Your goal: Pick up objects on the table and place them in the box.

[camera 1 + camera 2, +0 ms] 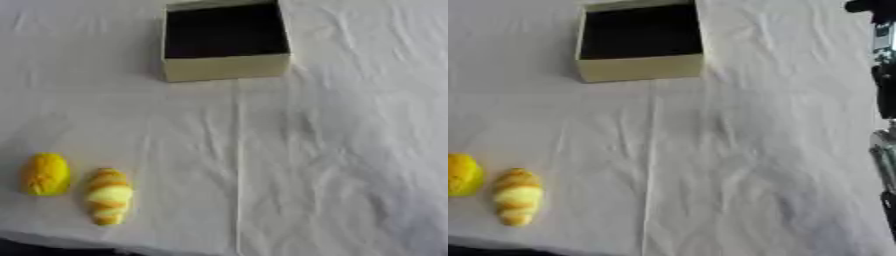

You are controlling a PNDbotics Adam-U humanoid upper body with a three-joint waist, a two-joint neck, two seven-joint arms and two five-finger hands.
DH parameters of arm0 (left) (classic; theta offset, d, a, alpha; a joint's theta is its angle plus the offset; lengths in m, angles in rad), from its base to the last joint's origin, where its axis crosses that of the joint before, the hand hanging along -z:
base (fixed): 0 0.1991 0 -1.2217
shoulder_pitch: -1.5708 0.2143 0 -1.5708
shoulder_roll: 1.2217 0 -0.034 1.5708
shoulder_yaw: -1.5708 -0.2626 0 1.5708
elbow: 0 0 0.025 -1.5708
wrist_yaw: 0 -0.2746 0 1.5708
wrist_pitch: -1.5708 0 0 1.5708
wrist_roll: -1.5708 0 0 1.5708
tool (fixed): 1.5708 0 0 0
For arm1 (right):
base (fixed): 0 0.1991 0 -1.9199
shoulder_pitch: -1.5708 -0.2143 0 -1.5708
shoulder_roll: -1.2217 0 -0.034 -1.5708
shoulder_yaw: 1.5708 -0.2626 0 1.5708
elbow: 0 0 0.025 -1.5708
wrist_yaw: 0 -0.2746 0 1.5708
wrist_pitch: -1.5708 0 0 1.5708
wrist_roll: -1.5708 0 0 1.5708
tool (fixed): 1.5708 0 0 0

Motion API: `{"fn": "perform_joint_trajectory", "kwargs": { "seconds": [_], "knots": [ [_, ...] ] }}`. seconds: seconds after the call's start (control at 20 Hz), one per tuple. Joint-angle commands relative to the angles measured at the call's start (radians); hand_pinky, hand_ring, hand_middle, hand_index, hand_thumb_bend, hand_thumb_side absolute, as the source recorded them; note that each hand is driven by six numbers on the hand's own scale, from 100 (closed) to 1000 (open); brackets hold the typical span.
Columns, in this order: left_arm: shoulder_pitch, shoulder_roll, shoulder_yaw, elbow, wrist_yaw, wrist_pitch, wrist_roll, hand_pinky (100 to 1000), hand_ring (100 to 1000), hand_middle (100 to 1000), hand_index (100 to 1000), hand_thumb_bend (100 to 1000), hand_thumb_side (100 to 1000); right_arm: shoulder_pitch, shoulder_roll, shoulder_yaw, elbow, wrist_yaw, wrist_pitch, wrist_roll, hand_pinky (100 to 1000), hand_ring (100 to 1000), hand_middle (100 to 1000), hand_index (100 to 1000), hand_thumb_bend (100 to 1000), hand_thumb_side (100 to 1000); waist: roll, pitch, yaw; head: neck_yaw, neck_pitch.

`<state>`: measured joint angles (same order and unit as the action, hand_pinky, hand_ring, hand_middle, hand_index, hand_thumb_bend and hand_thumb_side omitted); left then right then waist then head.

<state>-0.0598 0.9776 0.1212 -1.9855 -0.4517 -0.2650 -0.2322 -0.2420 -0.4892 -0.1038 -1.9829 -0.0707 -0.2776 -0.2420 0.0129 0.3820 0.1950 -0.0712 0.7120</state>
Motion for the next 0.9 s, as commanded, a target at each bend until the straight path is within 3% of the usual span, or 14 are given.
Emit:
{"fn": "perform_joint_trajectory", "kwargs": {
  "seconds": [0.05,0.2,0.35,0.6,0.9],
  "knots": [
    [0.0,0.064,-0.042,-0.014,-0.061,-0.001,-0.137,897,937,849,915,487,399,-0.011,-0.027,-0.004,-0.017,-0.004,-0.002,0.005,841,646,682,772,100,593,0.002,-0.018,-0.004,0.01,-0.001],
    [-0.003,0.076,-0.084,-0.014,-0.121,-0.001,-0.22,905,943,853,918,559,343,-0.013,-0.024,-0.002,-0.017,-0.007,-0.001,0.008,841,646,682,771,100,597,0.003,-0.017,-0.01,0.017,0.0],
    [-0.003,0.079,-0.118,-0.014,-0.162,0.014,-0.277,910,951,856,924,603,225,-0.013,-0.018,0.0,-0.017,-0.01,0.002,0.011,841,646,682,771,100,606,0.003,-0.016,-0.016,0.022,-0.001],
    [-0.021,0.075,-0.155,-0.006,-0.201,0.052,-0.32,905,953,860,930,611,216,-0.017,-0.017,0.002,-0.017,-0.014,0.001,0.015,841,646,682,771,100,606,0.005,-0.014,-0.022,0.034,0.001],
    [-0.061,0.047,-0.19,0.057,-0.237,0.096,-0.298,888,942,854,928,565,222,-0.016,-0.011,0.003,-0.017,-0.017,0.003,0.018,842,646,681,771,100,611,0.004,-0.011,-0.03,0.048,-0.001]
  ]
}}
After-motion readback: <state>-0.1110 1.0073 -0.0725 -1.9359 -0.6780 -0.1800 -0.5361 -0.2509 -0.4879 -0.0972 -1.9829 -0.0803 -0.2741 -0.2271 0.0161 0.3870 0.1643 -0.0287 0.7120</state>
